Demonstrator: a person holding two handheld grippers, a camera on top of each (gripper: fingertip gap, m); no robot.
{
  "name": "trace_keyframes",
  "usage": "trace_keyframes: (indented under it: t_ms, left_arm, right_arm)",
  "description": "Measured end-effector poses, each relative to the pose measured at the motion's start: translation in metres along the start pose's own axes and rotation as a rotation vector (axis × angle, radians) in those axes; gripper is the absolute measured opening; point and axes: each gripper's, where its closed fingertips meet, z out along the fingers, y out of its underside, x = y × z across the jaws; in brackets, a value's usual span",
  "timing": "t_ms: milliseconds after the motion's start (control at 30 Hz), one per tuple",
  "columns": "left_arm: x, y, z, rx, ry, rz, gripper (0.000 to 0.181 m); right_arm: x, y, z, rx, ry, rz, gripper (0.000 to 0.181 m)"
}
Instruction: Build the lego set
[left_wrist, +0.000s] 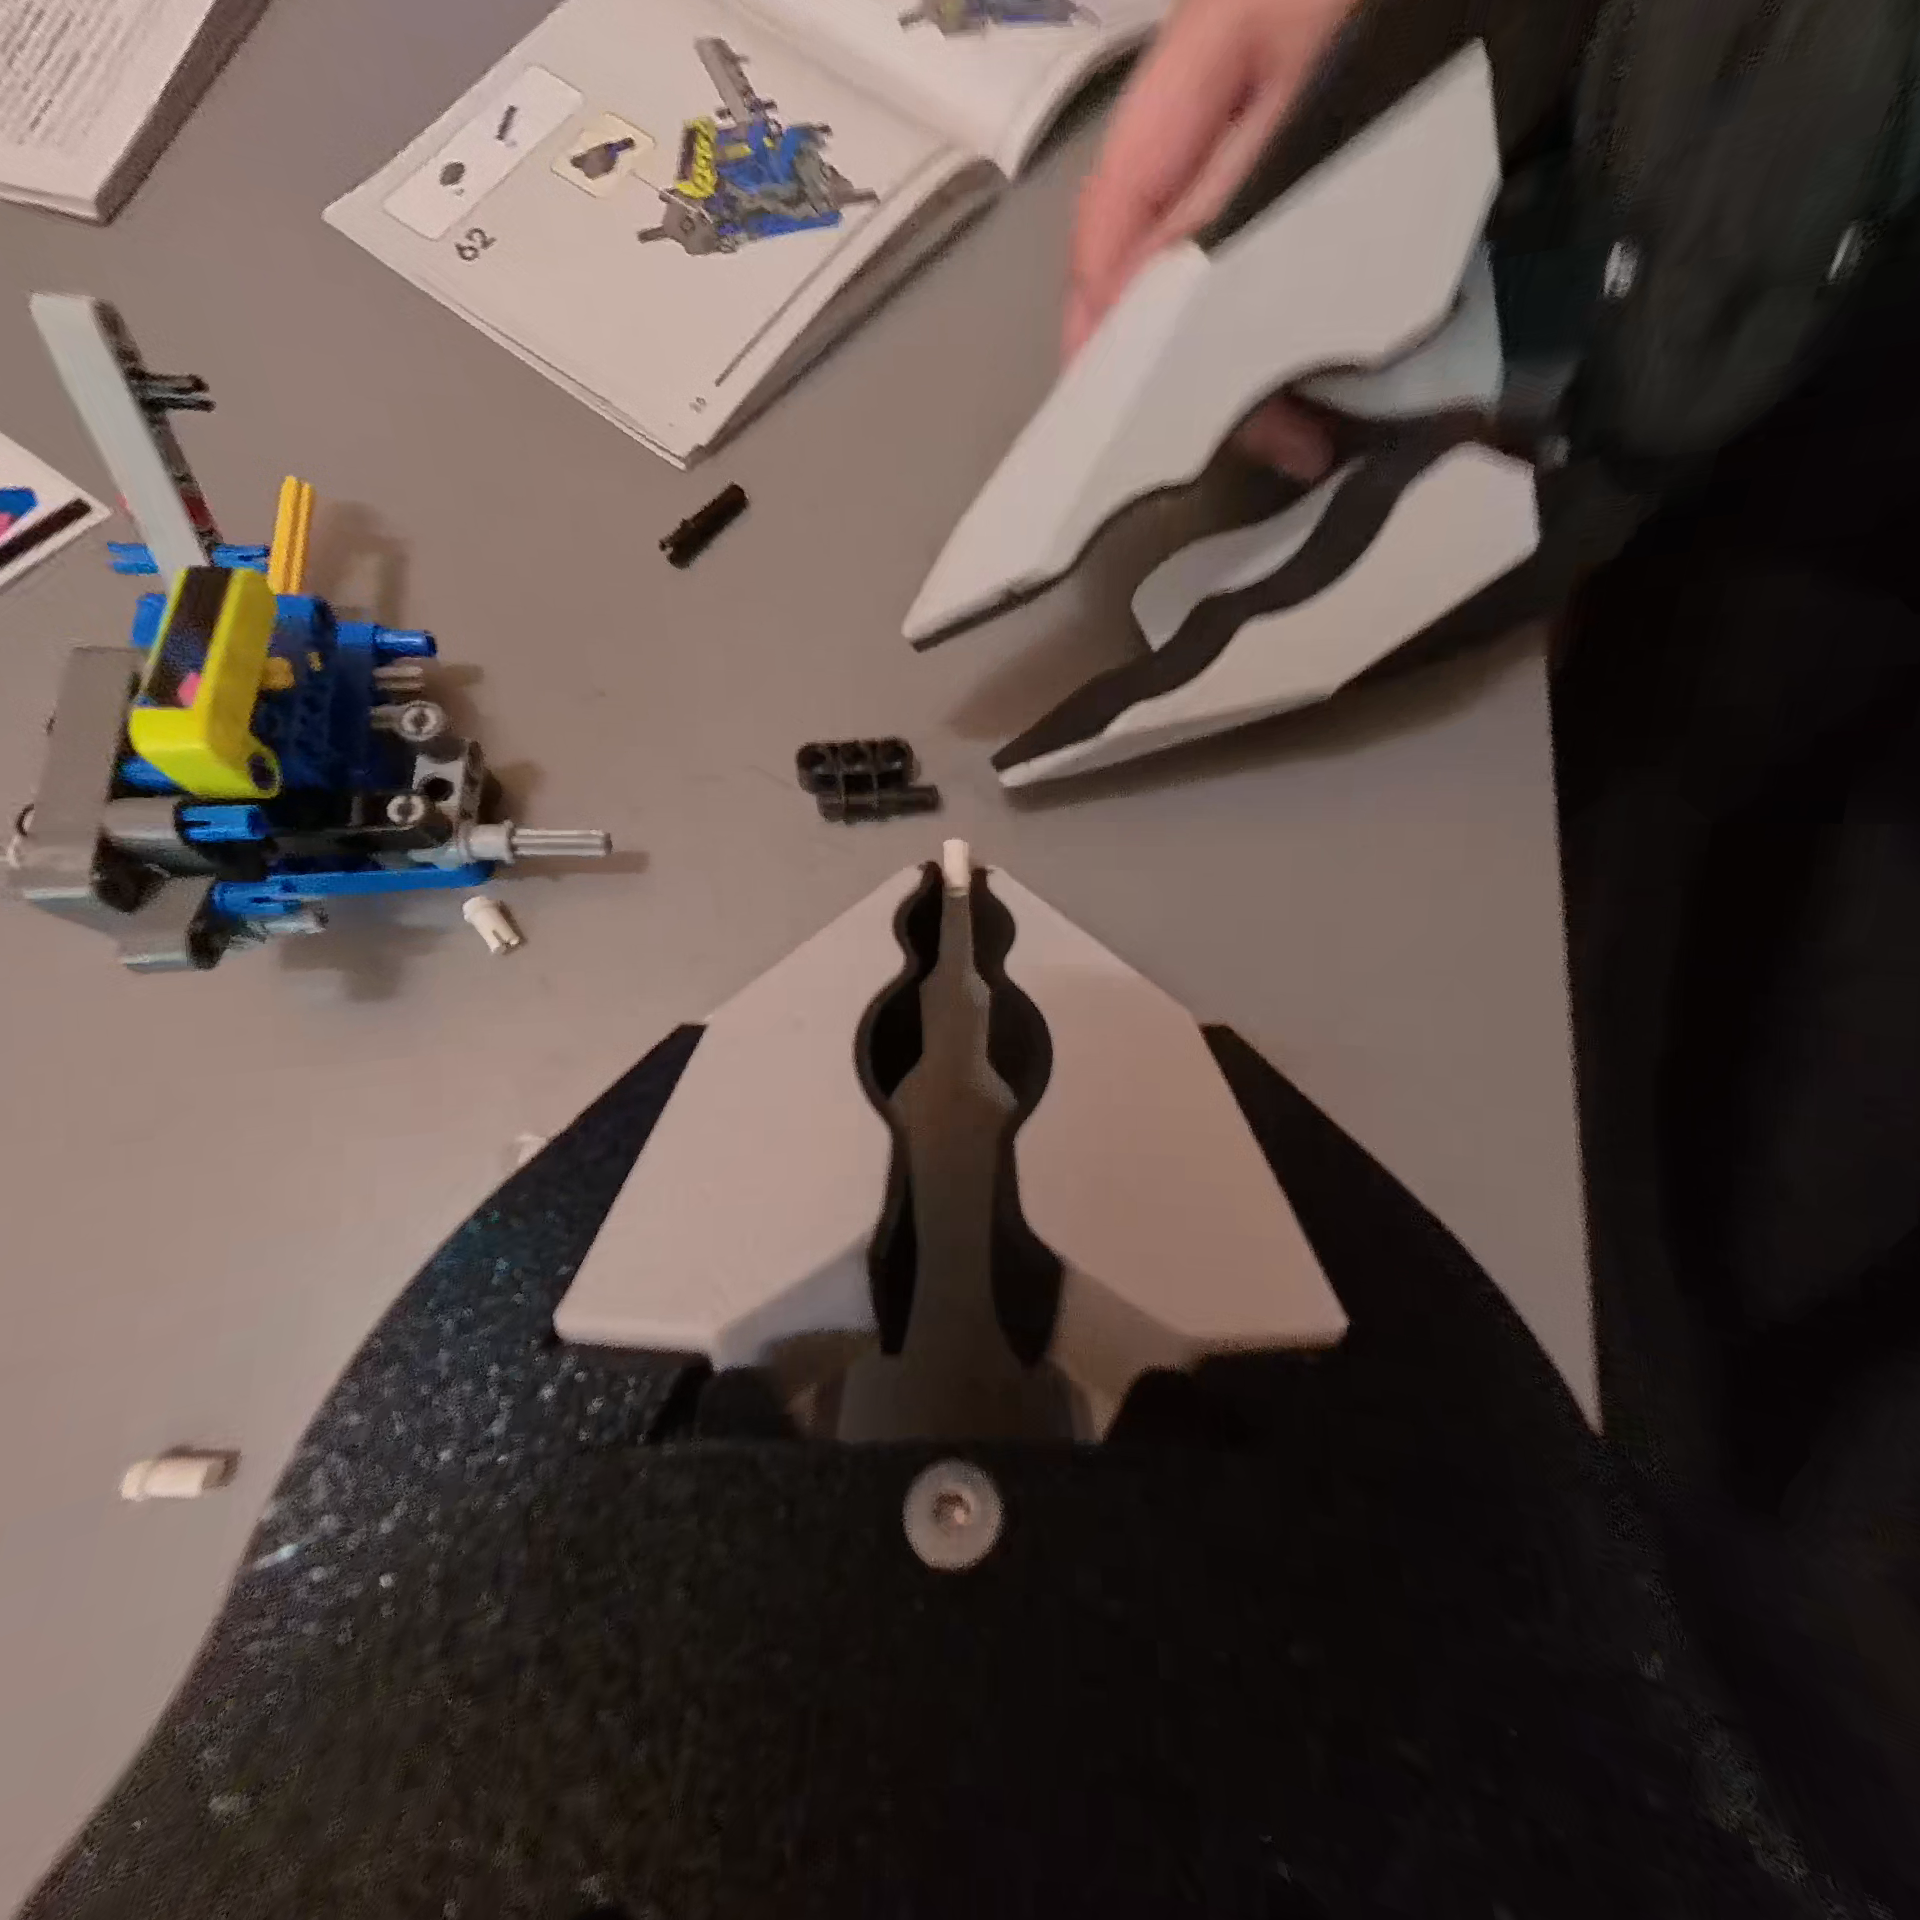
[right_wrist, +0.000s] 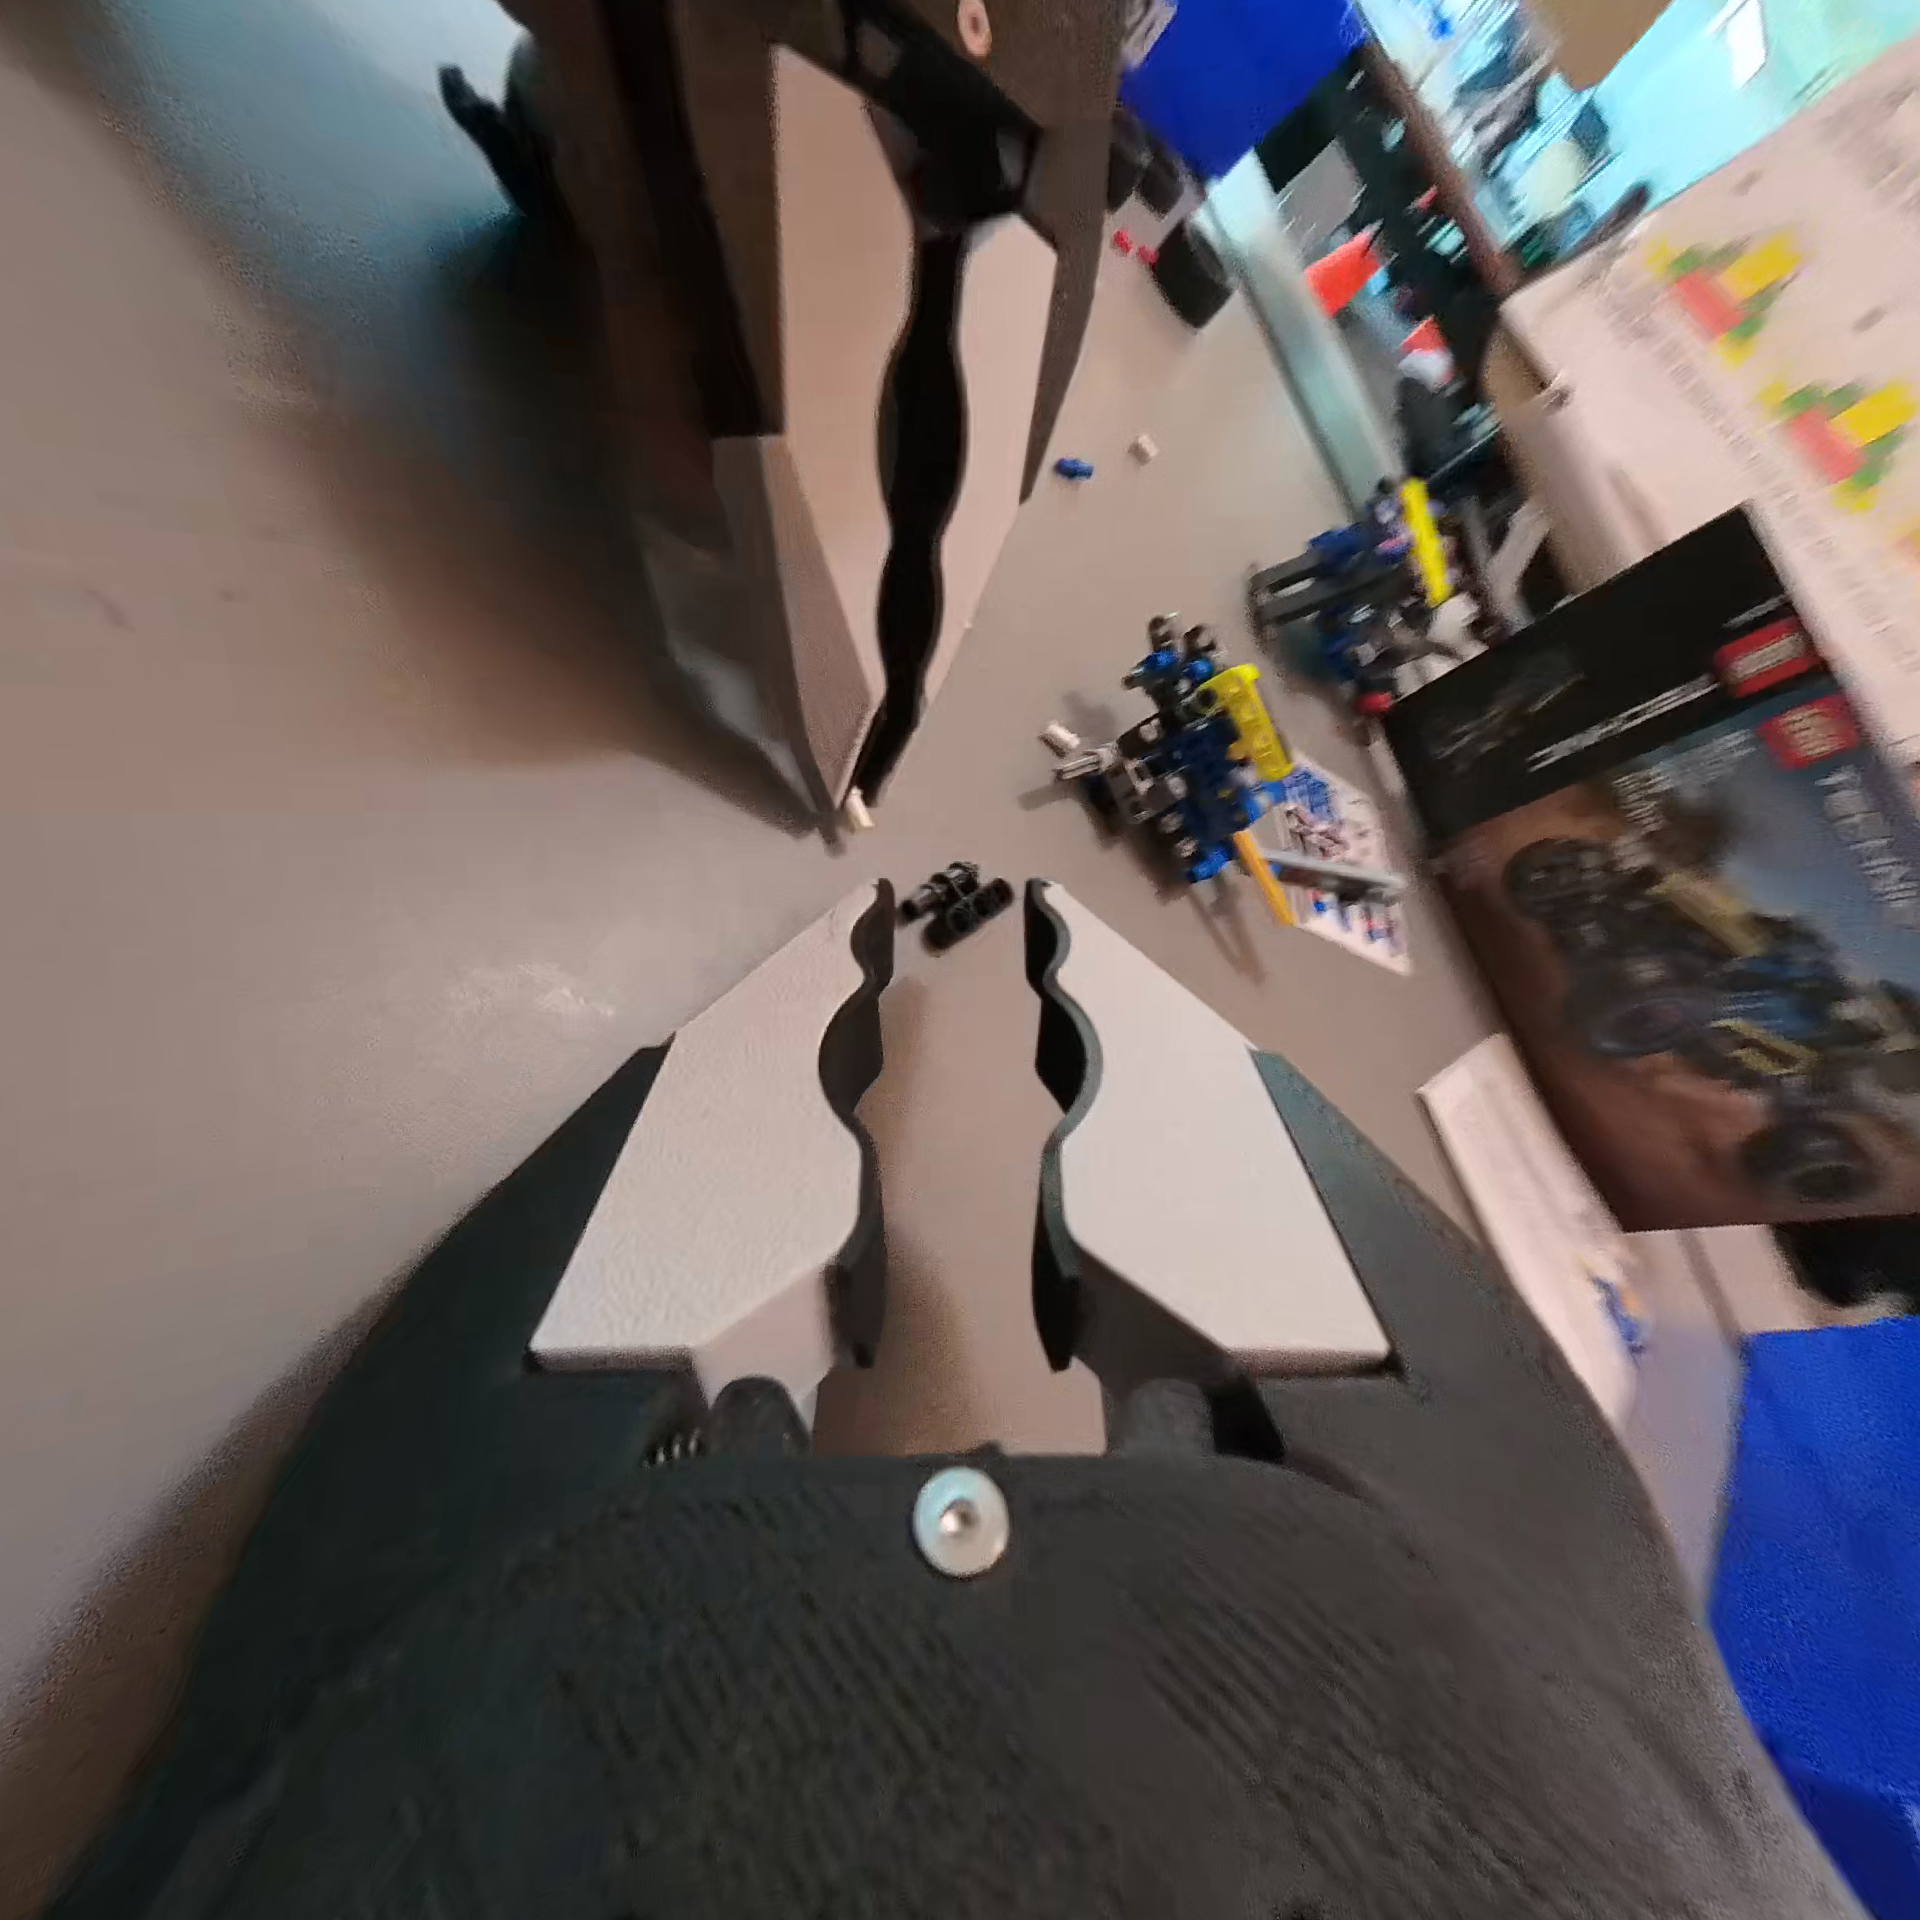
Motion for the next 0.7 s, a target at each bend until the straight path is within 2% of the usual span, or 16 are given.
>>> trace_keyframes:
  t_ms: [33,133,267,467,700]
  left_arm:
    - [0.000,-0.005,0.000,0.015,0.010,-0.047,0.002]
    - [-0.001,-0.024,-0.001,0.066,0.043,-0.158,0.002]
    - [-0.006,-0.039,0.002,0.101,0.084,-0.293,0.002]
    - [-0.003,-0.050,0.008,0.122,0.095,-0.346,0.002]
    - [0.001,-0.055,0.008,0.139,0.073,-0.349,0.002]
  right_arm:
    - [0.003,0.001,-0.001,0.007,0.041,-0.051,0.024]
    - [0.011,0.006,-0.004,0.006,0.123,-0.202,0.026]
    - [0.022,0.007,-0.004,0.034,0.188,-0.281,0.021]
    - [0.029,0.004,-0.006,0.087,0.211,-0.337,0.019]
    - [0.033,0.003,-0.011,0.128,0.211,-0.237,0.009]
